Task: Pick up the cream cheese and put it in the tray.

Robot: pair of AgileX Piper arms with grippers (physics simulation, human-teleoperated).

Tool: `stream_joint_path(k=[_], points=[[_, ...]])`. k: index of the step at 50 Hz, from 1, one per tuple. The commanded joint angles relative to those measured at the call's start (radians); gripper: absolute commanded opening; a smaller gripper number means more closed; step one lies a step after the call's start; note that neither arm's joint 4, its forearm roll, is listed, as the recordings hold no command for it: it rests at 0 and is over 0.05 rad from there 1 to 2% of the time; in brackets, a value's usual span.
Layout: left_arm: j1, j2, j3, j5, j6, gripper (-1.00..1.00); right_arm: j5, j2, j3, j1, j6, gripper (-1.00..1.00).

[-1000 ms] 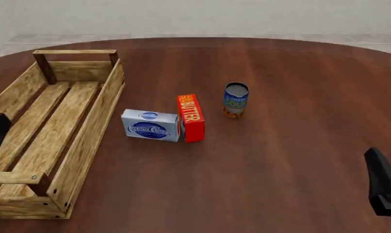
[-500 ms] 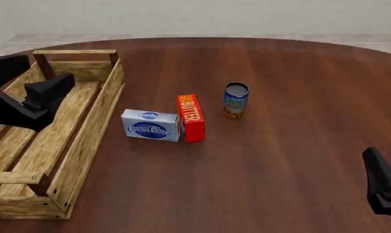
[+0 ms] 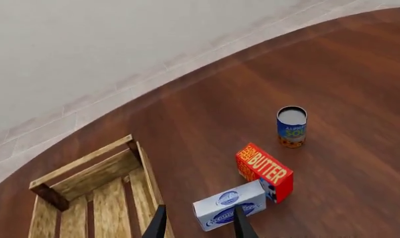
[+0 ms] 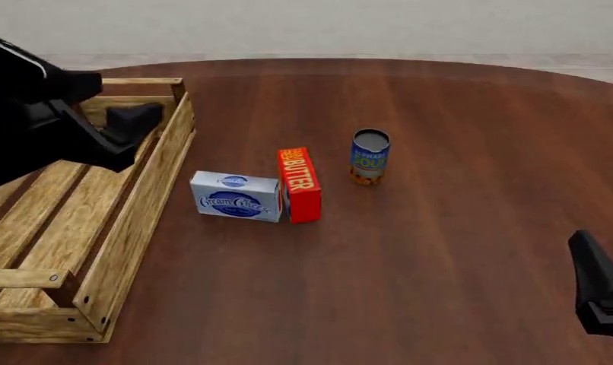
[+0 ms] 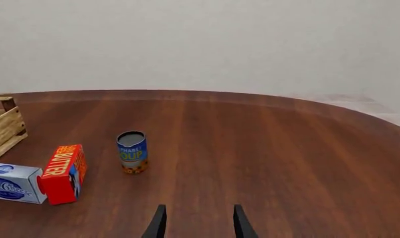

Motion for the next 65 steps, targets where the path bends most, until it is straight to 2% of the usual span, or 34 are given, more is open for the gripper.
stream_joint_path(k=[1, 17, 28, 31, 35, 36, 39, 43, 44, 48, 56, 63, 65], points=[[-0.009, 0.063, -0.046, 0.023, 0.033, 1.00, -0.004, 0.007, 0.000, -0.003, 0.002, 1.00], [-0.024, 0.126, -0.097, 0.098, 0.117, 1.00, -0.009, 0.015, 0.000, -0.003, 0.009, 1.00], [-0.003, 0.155, -0.141, 0.153, 0.174, 1.00, -0.016, 0.028, 0.000, -0.003, 0.009, 1.00], [0.021, 0.144, -0.179, 0.180, 0.146, 1.00, -0.021, 0.036, 0.000, 0.004, 0.005, 1.00], [-0.001, 0.145, -0.173, 0.200, 0.175, 1.00, -0.001, 0.001, 0.000, -0.013, 0.003, 1.00], [-0.008, 0.152, -0.183, 0.216, 0.201, 1.00, 0.010, -0.017, 0.000, -0.027, -0.001, 1.00], [-0.021, 0.152, -0.218, 0.256, 0.196, 1.00, 0.008, -0.013, 0.000, -0.029, 0.000, 1.00], [-0.031, 0.183, -0.260, 0.302, 0.239, 1.00, -0.012, 0.023, 0.000, -0.017, -0.007, 1.00], [-0.028, 0.187, -0.270, 0.302, 0.252, 1.00, -0.027, 0.047, 0.000, 0.010, -0.014, 1.00], [-0.063, 0.228, -0.271, 0.330, 0.269, 1.00, -0.021, 0.035, 0.000, 0.011, -0.012, 1.00], [-0.071, 0.260, -0.326, 0.383, 0.276, 1.00, -0.008, 0.013, 0.000, 0.010, -0.011, 1.00], [-0.078, 0.301, -0.368, 0.456, 0.329, 1.00, 0.017, -0.030, 0.000, 0.013, 0.004, 1.00], [-0.063, 0.331, -0.370, 0.458, 0.366, 1.00, 0.021, -0.036, 0.000, 0.020, 0.005, 1.00]])
